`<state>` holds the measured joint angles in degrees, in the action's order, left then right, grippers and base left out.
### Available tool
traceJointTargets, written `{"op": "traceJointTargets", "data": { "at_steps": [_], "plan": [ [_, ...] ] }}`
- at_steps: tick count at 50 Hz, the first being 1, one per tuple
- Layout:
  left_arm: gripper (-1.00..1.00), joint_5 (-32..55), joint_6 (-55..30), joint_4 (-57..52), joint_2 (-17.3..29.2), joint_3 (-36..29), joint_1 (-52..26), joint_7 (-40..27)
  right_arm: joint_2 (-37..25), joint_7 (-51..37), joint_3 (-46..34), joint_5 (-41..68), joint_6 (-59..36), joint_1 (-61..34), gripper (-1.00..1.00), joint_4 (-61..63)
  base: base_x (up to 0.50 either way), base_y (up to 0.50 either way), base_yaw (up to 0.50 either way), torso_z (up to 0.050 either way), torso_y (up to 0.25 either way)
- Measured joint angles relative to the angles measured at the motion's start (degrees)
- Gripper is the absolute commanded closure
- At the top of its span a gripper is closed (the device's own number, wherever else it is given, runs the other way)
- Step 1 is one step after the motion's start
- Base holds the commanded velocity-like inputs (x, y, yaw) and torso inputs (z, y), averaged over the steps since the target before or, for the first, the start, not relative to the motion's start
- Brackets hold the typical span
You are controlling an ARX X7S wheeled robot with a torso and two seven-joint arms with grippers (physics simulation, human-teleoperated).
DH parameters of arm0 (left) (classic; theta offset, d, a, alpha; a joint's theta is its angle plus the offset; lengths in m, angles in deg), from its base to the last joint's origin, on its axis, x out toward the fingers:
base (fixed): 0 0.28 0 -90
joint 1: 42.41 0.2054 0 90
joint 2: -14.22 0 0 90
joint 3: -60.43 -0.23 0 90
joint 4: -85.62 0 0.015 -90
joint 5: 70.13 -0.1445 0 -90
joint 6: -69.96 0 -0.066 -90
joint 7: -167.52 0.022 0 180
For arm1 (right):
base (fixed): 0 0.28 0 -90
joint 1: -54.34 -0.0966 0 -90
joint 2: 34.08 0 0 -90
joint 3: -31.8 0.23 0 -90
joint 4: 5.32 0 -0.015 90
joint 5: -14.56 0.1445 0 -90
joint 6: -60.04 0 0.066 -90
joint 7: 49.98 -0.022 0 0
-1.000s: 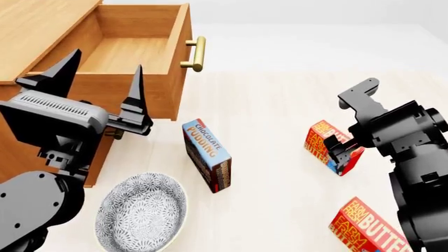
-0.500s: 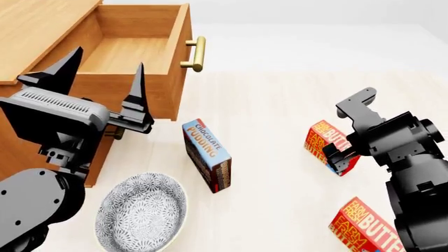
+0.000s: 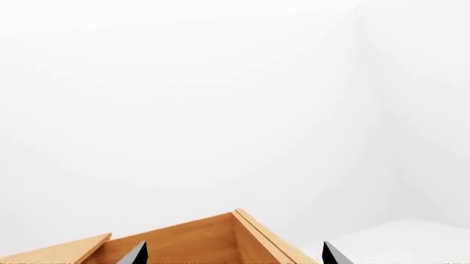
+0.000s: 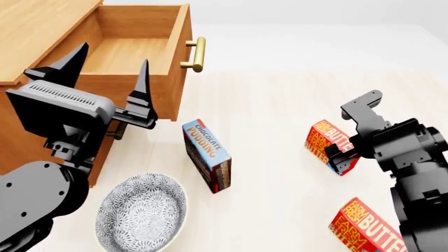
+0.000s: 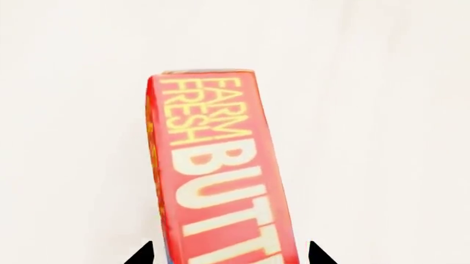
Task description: Put the butter at the front in the top drawer of the cabinet and close it.
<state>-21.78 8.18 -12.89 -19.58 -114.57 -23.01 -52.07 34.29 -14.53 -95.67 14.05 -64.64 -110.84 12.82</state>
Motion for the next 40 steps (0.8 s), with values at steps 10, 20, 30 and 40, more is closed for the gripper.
{"op": "traceJointTargets", "data": {
  "at_steps": [10, 20, 30, 40],
  "plan": [
    [-1.0, 0.1, -0.1, 0.2, -0.3, 0.1, 0.3, 0.2, -0.3, -1.7, -1.9, 1.3, 0.2, 0.2, 1.0, 0.6, 0.0, 0.0, 0.0, -0.002, -0.005],
    [-1.0, 0.1, 0.0, 0.5, -0.6, 0.3, 0.6, 0.4, -0.5, -2.4, -3.0, 3.2, 0.4, 0.1, 1.0, 0.5, 0.0, 0.0, 0.0, -0.004, -0.008],
    [-1.0, 0.0, 0.0, 0.3, -0.6, 0.5, 0.8, 0.5, -0.4, -2.2, -2.3, 3.5, 2.2, -0.3, 1.0, -1.5, 0.0, 0.0, 0.0, -0.002, -0.004],
    [-1.0, -0.3, -0.1, -0.5, -0.1, 0.7, 0.9, 0.3, -1.0, -2.2, 0.9, 1.3, 1.6, -1.8, 1.0, 1.1, 0.0, 0.0, 0.0, 0.0, 0.0]
  ]
}}
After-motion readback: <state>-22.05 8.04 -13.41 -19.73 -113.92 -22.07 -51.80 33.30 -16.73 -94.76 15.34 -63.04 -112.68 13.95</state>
